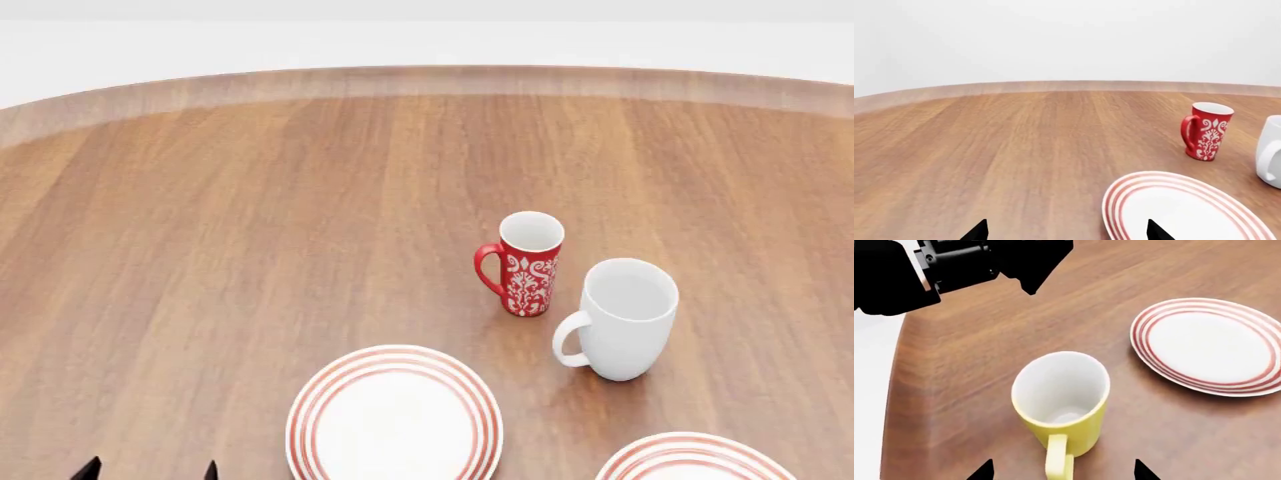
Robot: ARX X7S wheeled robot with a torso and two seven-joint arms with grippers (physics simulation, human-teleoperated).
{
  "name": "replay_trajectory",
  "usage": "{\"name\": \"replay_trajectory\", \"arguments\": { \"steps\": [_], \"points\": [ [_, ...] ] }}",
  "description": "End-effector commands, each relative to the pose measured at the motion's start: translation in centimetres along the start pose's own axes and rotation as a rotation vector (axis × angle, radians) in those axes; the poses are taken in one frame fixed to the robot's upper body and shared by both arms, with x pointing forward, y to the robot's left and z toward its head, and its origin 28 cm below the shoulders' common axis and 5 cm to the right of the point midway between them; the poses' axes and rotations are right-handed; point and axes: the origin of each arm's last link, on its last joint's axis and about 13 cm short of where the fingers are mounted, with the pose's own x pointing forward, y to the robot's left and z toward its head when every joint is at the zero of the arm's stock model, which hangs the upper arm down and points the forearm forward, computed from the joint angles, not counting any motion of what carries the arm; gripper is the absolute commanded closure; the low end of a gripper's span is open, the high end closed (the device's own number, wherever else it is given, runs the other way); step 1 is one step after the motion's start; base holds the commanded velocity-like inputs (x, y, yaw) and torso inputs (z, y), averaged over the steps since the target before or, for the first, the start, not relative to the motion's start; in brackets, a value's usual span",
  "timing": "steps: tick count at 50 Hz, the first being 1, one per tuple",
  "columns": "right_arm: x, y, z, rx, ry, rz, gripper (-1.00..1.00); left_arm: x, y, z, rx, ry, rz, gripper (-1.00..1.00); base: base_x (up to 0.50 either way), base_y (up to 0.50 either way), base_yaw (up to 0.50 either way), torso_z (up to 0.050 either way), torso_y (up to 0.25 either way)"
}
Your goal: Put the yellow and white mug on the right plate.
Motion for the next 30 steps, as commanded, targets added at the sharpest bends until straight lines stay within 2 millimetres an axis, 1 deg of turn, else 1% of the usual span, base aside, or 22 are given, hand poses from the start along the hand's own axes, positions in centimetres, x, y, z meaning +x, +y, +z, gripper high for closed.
{"name": "replay_trajectory", "arguments": {
  "steps": [1, 17, 30],
  "points": [
    [0.9, -0.4, 0.0, -0.002, 0.019, 0.012, -1.00, 0.1, 0.1, 0.1, 0.002, -0.003, 0.007, -1.00, 0.00, 0.00, 0.00, 0.000, 0.000],
    [2.2, -1.2, -0.4, 0.001, 0.058, 0.021, -1.00, 0.1, 0.2, 0.1, -0.001, -0.002, 0.011, -1.00, 0.00, 0.00, 0.00, 0.000, 0.000],
    [2.9, -1.4, -1.0, 0.010, 0.074, 0.032, -1.00, 0.1, 0.2, 0.0, -0.001, -0.001, 0.010, -1.00, 0.00, 0.00, 0.00, 0.000, 0.000]
  ]
}}
